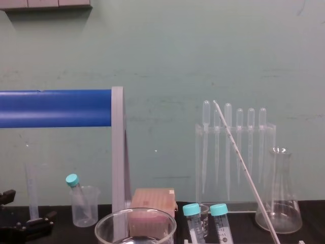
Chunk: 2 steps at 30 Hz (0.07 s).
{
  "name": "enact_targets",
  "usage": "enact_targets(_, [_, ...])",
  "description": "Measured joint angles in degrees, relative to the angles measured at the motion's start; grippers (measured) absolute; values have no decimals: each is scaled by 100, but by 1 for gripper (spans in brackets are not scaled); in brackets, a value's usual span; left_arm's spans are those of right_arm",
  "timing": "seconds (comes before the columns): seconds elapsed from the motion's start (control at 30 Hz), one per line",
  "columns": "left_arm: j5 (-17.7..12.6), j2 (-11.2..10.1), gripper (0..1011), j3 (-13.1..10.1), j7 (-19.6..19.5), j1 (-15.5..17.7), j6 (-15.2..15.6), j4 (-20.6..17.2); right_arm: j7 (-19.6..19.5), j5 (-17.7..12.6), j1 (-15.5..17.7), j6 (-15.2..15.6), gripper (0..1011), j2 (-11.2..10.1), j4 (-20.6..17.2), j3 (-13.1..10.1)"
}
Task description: Hold the thermometer with one hand and immerse one end into the beaker, then reinsert it into the test tube rack.
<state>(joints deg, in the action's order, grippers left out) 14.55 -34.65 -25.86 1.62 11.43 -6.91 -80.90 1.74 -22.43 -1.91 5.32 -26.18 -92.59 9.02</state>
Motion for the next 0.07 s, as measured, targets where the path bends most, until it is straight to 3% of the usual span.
enact_targets(0.07, [0,0,1008,0,0,0,0,0,-4,3,-1,0,1003,-1,-2,1])
